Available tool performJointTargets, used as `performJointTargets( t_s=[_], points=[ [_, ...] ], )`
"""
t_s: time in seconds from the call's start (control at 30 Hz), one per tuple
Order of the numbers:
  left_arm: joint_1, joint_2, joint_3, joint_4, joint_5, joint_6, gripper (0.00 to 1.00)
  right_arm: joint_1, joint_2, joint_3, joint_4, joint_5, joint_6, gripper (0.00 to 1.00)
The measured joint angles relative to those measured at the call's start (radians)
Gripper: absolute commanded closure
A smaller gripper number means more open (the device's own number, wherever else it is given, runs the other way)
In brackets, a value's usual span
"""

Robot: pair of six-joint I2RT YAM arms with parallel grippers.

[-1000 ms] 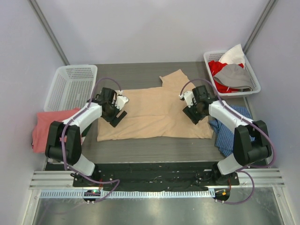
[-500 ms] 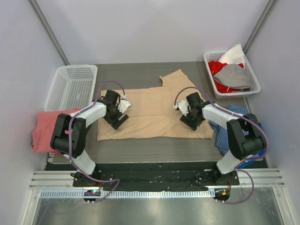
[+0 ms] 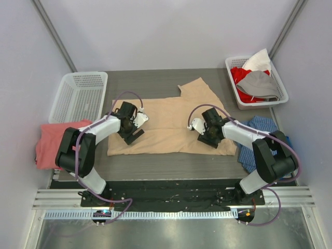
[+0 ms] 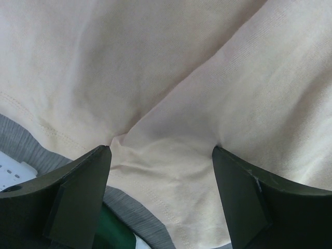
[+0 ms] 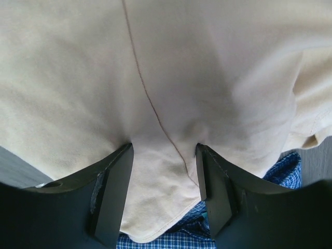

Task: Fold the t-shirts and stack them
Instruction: Grap the side of the flattened tshirt furthest away from the robot with both arms

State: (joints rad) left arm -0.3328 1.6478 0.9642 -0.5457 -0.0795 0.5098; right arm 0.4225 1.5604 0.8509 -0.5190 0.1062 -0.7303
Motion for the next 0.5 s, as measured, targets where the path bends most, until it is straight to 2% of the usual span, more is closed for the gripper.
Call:
performJointTargets(
  t_s=[0.5],
  points=[
    [-0.039,-0.098,-0.113,0.037,-0.043,0.018,0.14,0.109,-0.141,-0.111,-0.195,-0.085,-0.014,0.38]
  ],
)
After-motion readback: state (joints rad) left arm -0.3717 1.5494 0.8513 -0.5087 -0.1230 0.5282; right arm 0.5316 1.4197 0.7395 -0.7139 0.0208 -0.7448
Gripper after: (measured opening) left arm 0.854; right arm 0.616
